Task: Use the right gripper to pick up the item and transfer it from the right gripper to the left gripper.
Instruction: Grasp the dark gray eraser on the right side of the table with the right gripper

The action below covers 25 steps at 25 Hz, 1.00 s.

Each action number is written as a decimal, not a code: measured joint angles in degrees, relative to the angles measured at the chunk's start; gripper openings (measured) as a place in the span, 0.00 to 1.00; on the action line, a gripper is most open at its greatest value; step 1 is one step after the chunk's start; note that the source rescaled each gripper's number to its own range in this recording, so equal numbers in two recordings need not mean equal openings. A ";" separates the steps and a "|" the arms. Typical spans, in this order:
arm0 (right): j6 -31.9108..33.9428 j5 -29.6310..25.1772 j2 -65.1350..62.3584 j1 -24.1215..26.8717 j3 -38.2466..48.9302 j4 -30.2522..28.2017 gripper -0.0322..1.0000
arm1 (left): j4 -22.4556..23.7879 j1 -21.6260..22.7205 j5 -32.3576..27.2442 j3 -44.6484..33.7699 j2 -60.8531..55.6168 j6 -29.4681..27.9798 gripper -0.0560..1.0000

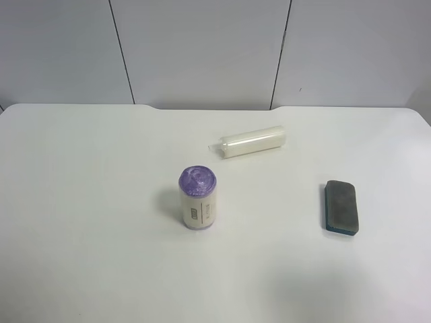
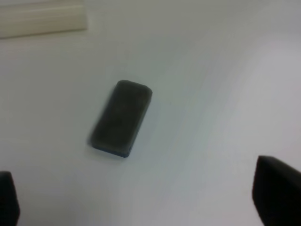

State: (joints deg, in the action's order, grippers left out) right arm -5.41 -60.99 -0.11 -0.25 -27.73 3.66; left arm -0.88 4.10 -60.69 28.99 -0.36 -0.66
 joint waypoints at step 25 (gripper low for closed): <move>1.78 -3.95 5.44 0.00 -3.05 0.02 1.00 | 0.00 0.00 0.00 0.00 0.00 0.00 1.00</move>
State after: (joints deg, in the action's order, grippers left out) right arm -3.63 -64.94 5.33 -0.25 -30.78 3.68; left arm -0.88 4.10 -60.69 28.99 -0.36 -0.66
